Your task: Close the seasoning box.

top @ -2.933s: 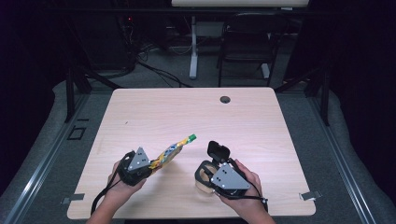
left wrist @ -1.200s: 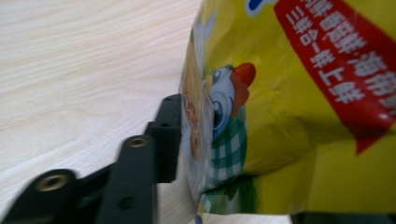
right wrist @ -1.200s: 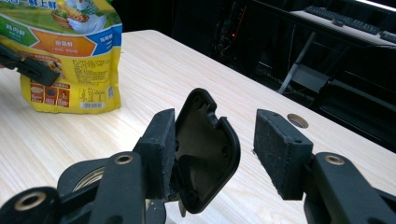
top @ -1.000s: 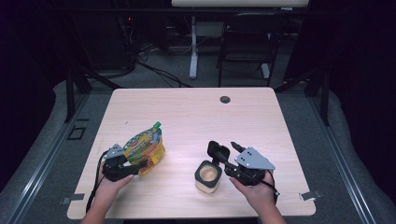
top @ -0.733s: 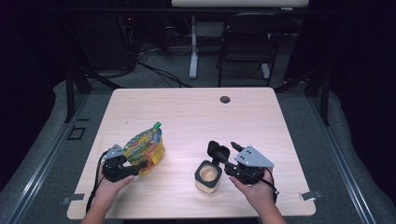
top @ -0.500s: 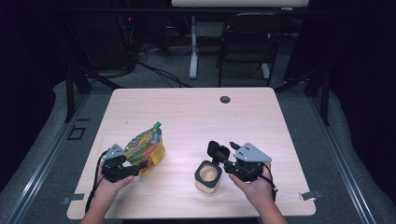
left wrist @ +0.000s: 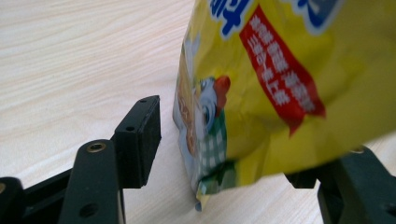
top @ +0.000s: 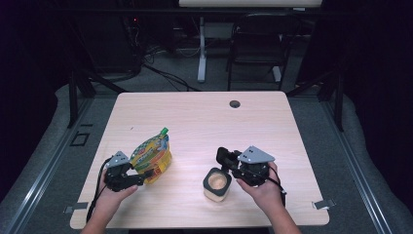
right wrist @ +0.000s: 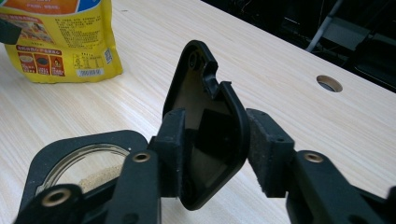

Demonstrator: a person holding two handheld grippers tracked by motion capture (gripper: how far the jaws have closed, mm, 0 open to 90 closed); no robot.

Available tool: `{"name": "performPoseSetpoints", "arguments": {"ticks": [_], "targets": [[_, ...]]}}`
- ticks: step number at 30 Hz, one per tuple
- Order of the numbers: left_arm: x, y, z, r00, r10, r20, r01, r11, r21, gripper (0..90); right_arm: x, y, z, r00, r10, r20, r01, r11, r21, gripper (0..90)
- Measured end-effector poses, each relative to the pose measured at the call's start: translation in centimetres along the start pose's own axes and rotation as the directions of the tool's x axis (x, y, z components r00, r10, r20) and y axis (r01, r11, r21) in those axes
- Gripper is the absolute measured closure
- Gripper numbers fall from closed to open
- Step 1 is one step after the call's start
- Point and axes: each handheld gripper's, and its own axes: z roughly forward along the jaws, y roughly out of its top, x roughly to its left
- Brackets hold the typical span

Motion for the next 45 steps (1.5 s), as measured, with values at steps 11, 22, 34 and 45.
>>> {"name": "performPoseSetpoints", "arguments": {"ticks": [11,22,34,45], "targets": [[-0.8,-0.2,-0.5,0.9993,0.037,0.005,-0.037,0.9993,-0.001,38.3,0.0,0.0,-0.2,0.9992,-0.028,-0.030,0.028,1.000,0.004,71.8],[-0.9,-0.5,-0.9,0.9996,0.029,-0.004,-0.029,0.9995,0.010,38.8,1.0,0.1,-0.8,0.9949,-0.087,-0.052,0.087,0.996,-0.003,79.9],[-1.0,-1.1,-2.4,0.9998,0.020,0.007,-0.020,0.9997,-0.013,38.8,2.7,0.1,-2.0,0.9887,-0.136,-0.062,0.136,0.991,0.002,78.5],[-1.2,-1.9,-2.6,0.9997,0.026,-0.001,-0.026,0.9991,-0.032,38.9,4.4,-0.8,-2.4,0.9836,-0.147,-0.104,0.151,0.988,0.026,64.9]]}}
